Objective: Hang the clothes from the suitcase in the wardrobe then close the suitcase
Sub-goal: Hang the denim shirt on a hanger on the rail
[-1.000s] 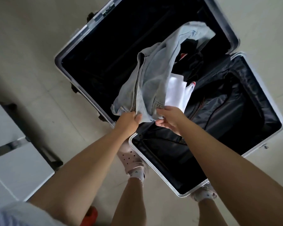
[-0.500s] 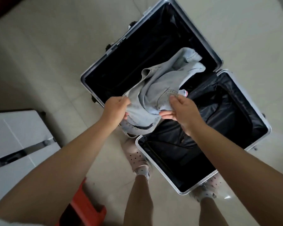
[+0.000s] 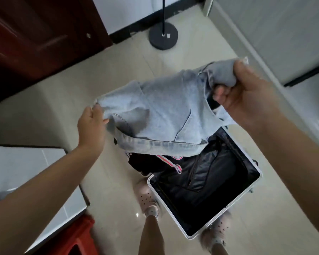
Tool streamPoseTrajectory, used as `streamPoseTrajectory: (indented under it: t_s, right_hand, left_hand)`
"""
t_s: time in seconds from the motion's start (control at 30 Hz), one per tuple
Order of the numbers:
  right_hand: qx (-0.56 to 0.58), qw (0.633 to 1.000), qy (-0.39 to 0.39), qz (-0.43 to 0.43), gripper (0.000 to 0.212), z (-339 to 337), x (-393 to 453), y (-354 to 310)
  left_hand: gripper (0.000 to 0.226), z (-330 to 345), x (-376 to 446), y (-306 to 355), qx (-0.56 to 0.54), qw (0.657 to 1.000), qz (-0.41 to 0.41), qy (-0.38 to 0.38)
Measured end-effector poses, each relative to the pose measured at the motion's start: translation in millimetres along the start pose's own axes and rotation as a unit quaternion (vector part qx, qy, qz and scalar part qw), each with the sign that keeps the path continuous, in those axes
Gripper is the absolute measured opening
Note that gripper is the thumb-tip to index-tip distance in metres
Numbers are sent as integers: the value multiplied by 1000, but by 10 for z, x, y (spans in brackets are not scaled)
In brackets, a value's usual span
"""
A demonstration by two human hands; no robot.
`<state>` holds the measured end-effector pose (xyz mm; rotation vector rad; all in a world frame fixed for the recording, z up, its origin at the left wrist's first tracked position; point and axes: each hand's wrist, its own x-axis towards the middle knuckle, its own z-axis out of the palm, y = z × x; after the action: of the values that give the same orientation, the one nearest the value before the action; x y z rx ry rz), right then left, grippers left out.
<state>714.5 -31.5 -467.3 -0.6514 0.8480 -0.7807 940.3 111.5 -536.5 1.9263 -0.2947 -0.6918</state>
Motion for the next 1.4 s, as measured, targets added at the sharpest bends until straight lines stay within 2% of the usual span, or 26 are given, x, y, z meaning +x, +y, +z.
streamPoseTrajectory:
  t_s: [0.13, 0.23, 0.27, 0.3, 0.33, 0.4, 0.5, 0.6, 0.67, 0.7, 0.77, 0.87, 0.93, 0.97, 1.03, 1.07, 1.13, 1.17, 1.23, 1.27, 1.33, 1.4]
  right_hand:
    - [1, 999, 33, -25, 28, 136, -302, -471]
    - [101, 993, 58, -32, 26, 251, -506, -873]
    - [131, 989, 58, -36, 24, 305, -554, -1002]
    - [150, 986, 57, -46, 23, 363, -618, -1150]
    - [163, 984, 52, -57, 22, 428, -702, -1304]
    - [195, 978, 39, -69, 26, 565, -805, -1525]
    - [212, 972, -4, -100, 34, 696, -1101, -1905]
    - [184, 973, -40, -131, 34, 736, -1485, -2237]
    - [174, 973, -62, -137, 34, 766, -1707, -2411]
    - [178, 972, -76, -136, 34, 757, -1834, -2489]
    - [191, 967, -102, -138, 33, 714, -2097, -2671]
    - [215, 954, -147, -151, 31, 624, -2450, -3008]
    - [234, 944, -156, -175, 32, 537, -2671, -3259]
    - [236, 939, -163, -190, 33, 491, -2771, -3397]
    - [228, 931, -174, -225, 36, 340, -2995, -3631]
    - [222, 929, -174, -240, 37, 266, -3087, -3714]
    - [167, 940, -134, -267, 34, 70, -3222, -3864]
    - [125, 947, -107, -275, 30, -47, -3275, -3920]
    - [2, 960, -50, -277, 12, -299, -3387, -3939]
    - [-72, 963, -26, -259, 9, -419, -3457, -3921]
    - [-249, 946, 23, -209, 59, -643, -3629, -3796]
    - [-409, 896, 8, -171, 71, -738, -3812, -3589]
  left_hand:
    - [28, -16, -219, 441, 9, 998, 35, -59]
    - [19, 82, -392, 849, 14, 990, 66, -127]
    - [26, 129, -463, 970, -1, 984, 69, -162]
    - [45, 184, -568, 1094, -1, 979, 75, -191]
    - [65, 245, -693, 1193, 29, 974, 87, -206]
    - [84, 341, -866, 1249, 140, 962, 140, -189]
    - [86, 436, -1146, 1340, 265, 918, 241, -167]
    - [79, 529, -1476, 1469, 397, 825, 313, -252]
    - [82, 578, -1710, 1561, 433, 787, 333, -287]
    - [86, 600, -1864, 1600, 443, 780, 338, -286]
    - [97, 675, -2203, 1686, 443, 791, 341, -249]
    - [100, 822, -2618, 1862, 379, 844, 327, -194]
    - [84, 945, -2779, 2063, 299, 883, 325, -160]
    - [70, 1002, -2861, 2218, 247, 902, 320, -148]
    - [39, 1080, -3097, 2578, 146, 933, 292, -150]
    - [32, 1088, -3243, 2747, 99, 945, 267, -160]
    - [37, 1091, -3497, 3050, 50, 950, 261, -165]
    - [38, 1077, -3616, 3205, 59, 945, 278, -164]
    - [16, 1054, -3874, 3522, 105, 933, 305, -161]
    - [23, 1063, -4000, 3685, 125, 927, 317, -156]
    - [31, 1089, -4286, 3958, 174, 909, 346, -155]
    - [23, 1179, -4525, 4114, 231, 884, 372, -165]
